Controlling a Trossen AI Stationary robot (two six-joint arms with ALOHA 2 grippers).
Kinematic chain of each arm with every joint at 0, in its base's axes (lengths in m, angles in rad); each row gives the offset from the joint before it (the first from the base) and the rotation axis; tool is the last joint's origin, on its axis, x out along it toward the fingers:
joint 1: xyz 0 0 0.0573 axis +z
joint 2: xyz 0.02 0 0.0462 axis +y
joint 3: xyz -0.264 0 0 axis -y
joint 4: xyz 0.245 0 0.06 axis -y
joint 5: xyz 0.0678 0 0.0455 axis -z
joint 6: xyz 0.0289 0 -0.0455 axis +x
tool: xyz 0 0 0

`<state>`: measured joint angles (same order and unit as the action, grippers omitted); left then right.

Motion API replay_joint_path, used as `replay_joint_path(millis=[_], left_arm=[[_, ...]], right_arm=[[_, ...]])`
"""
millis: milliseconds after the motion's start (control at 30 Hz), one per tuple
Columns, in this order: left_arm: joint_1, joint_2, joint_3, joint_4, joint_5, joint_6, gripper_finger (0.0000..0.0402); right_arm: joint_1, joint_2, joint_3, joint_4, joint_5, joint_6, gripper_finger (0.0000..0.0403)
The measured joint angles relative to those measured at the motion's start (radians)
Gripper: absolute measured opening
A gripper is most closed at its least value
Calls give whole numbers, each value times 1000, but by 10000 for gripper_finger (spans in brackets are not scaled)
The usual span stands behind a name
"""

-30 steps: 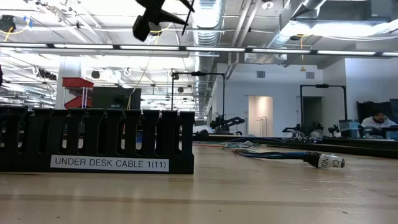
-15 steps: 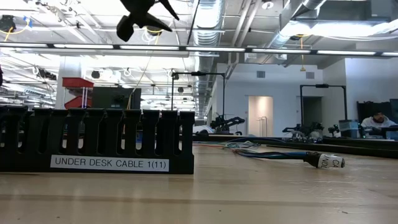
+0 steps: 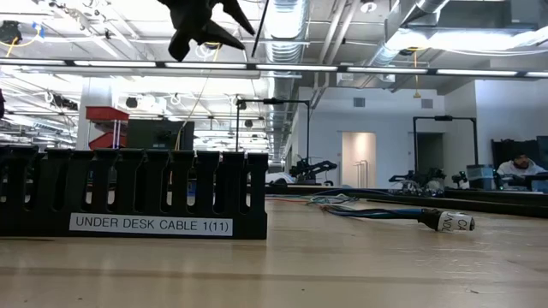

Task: Ziptie cables
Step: Wrap the cable wires with the black zip tie

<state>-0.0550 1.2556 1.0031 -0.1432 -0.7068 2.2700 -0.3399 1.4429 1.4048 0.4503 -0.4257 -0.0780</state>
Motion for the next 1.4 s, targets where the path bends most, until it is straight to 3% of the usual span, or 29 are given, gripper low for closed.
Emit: replay_joint_path(millis=[500, 900, 1133, 1400], left_arm=[[-51, 0, 0, 81, 47, 41, 132], [-28, 2, 0, 83, 126, 107, 132], [4, 3, 0, 49, 123, 122, 132], [24, 3, 0, 55, 243, 206, 132]], right_arm=[[-8, 0, 0, 3, 0, -9, 0], [-6, 0, 0, 2, -33, -1, 0], [19, 0, 0, 3, -47, 2, 0], [42, 0, 0, 4, -48, -8, 0]])
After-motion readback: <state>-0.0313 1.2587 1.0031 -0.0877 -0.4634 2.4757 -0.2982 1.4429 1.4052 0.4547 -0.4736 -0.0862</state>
